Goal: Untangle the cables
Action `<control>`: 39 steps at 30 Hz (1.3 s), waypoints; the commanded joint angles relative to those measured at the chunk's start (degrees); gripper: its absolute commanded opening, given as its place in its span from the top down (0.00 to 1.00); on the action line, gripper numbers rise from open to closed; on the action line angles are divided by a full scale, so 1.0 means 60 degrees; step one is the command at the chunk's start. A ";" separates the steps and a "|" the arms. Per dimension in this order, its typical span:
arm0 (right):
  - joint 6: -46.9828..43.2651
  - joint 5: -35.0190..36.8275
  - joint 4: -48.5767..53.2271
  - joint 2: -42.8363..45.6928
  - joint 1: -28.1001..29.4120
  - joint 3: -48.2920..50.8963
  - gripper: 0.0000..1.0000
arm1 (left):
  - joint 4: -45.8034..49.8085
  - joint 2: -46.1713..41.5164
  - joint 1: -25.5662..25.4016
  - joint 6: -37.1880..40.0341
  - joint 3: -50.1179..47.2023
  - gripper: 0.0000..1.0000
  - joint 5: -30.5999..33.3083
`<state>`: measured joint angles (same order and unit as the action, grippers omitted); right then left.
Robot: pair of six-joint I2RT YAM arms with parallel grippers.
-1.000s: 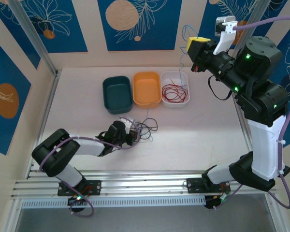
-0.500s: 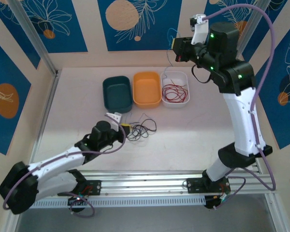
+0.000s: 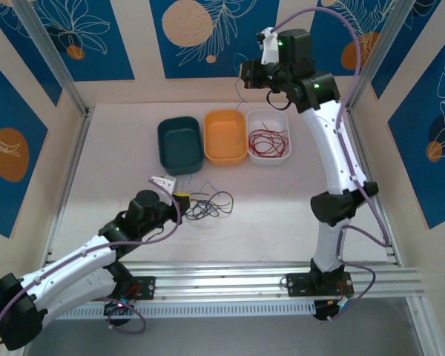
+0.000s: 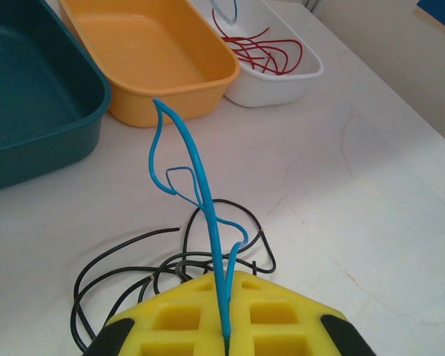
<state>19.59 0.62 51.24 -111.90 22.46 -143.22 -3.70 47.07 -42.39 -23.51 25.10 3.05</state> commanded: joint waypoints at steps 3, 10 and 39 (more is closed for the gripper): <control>0.0062 -0.0436 0.0265 -0.0676 -0.0033 -0.0177 1.00 | -0.0021 -0.0010 0.0050 -0.0021 0.0005 0.95 0.0239; 0.0111 -0.0381 0.0493 -0.1756 0.0102 -0.0167 1.00 | -0.0011 -0.0207 0.0056 0.0021 -0.0033 1.00 0.0049; 0.0718 -0.1824 0.1260 -0.5284 0.0198 -0.0209 0.85 | -0.0021 0.0138 0.0049 0.0183 0.0010 0.96 -0.0391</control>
<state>23.11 -7.64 57.78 -142.06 23.57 -143.26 -3.42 47.57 -42.39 -22.44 25.10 1.54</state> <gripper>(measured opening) 0.135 0.052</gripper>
